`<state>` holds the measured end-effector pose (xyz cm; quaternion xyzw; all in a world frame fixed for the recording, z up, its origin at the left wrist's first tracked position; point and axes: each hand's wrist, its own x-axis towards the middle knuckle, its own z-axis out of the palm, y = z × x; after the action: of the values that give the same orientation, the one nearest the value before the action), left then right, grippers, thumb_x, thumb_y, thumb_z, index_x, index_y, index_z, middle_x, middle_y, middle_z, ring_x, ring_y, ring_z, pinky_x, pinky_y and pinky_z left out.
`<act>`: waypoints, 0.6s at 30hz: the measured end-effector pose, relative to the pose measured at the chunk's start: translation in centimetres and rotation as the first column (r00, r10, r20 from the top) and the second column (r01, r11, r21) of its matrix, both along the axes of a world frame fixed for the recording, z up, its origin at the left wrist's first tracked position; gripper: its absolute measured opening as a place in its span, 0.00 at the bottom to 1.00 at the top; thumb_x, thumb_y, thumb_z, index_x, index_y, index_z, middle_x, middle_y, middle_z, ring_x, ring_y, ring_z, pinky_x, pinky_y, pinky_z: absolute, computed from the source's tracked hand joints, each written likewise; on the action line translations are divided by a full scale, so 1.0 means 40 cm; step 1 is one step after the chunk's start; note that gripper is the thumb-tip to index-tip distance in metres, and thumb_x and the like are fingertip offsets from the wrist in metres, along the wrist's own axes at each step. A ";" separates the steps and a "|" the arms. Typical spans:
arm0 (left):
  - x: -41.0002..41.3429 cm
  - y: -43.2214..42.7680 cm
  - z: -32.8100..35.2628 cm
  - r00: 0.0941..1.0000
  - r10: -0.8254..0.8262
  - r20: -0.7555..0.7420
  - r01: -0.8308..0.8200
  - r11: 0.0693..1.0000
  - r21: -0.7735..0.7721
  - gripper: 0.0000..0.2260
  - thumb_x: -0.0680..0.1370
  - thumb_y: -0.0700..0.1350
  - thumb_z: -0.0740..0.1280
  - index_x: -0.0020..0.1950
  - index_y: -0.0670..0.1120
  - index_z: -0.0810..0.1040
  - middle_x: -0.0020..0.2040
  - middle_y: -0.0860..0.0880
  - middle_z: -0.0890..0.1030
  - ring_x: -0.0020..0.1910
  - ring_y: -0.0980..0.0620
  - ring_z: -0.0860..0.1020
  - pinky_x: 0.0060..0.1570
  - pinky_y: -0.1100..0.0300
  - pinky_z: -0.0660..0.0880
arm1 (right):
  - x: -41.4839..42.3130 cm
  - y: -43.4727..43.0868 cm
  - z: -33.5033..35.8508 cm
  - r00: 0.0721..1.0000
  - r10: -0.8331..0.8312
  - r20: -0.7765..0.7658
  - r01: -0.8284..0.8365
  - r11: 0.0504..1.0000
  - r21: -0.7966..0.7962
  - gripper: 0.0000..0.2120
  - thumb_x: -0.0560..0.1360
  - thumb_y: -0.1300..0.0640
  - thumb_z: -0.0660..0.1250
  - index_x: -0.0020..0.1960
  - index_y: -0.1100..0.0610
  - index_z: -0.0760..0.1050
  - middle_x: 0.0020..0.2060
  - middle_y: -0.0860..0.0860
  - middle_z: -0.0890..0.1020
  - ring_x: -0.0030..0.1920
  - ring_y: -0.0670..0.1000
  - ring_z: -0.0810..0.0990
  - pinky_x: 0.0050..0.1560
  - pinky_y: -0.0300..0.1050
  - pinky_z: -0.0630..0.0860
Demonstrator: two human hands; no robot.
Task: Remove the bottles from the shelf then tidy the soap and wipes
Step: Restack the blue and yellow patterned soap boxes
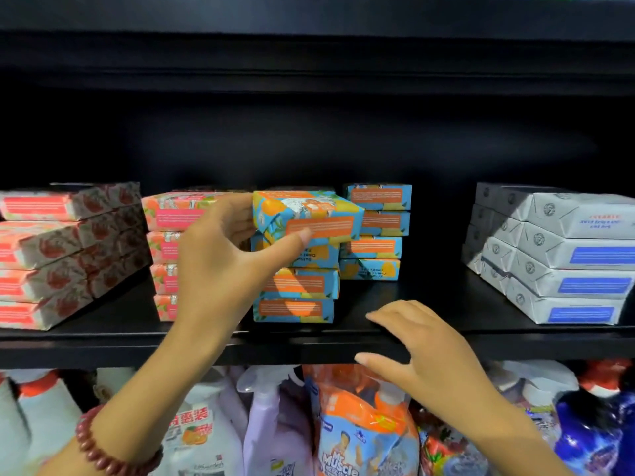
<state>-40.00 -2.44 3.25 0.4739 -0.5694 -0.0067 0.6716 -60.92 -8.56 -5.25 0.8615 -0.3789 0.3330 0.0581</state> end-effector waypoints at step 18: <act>0.037 -0.051 -0.016 0.832 0.366 0.417 -0.275 0.925 -0.263 0.09 0.75 0.37 0.69 0.56 0.40 0.78 0.54 0.45 0.80 0.54 0.51 0.76 0.54 0.61 0.74 | 0.001 -0.014 -0.023 0.999 -0.006 0.042 0.011 0.991 -0.134 0.22 0.70 0.38 0.58 0.51 0.51 0.80 0.44 0.41 0.79 0.46 0.42 0.75 0.37 0.26 0.66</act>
<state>-38.52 -4.48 2.60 0.4840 -0.6216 0.2734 0.5519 -60.86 -9.11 -6.19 0.8469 -0.3604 0.3751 0.1098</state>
